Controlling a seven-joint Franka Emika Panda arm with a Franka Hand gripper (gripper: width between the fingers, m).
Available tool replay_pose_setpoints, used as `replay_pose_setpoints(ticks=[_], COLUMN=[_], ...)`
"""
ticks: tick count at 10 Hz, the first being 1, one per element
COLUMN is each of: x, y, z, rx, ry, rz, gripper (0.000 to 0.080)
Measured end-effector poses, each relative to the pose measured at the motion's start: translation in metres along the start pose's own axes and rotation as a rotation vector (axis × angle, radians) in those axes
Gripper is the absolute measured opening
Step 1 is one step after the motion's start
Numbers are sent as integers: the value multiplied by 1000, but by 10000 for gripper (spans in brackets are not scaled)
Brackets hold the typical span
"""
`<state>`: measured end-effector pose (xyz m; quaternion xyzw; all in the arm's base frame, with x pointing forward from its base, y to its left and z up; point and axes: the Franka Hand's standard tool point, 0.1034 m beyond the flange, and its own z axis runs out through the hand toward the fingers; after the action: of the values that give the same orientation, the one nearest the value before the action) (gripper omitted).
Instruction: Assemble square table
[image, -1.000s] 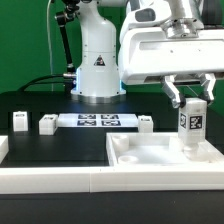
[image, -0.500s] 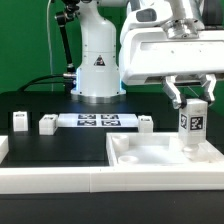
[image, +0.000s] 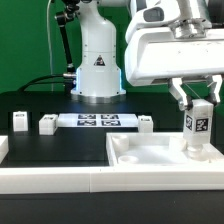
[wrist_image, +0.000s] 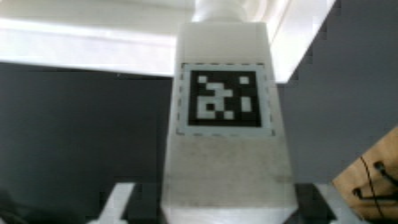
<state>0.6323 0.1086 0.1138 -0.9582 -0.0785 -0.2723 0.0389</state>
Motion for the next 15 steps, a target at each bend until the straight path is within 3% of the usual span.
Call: replay_pose_setpoints(ticks=[8, 15], x=[-10, -14], y=[-7, -10], z=[13, 16], rx=[6, -11], ry=[-12, 86], rz=[-7, -14], gripper=[290, 290])
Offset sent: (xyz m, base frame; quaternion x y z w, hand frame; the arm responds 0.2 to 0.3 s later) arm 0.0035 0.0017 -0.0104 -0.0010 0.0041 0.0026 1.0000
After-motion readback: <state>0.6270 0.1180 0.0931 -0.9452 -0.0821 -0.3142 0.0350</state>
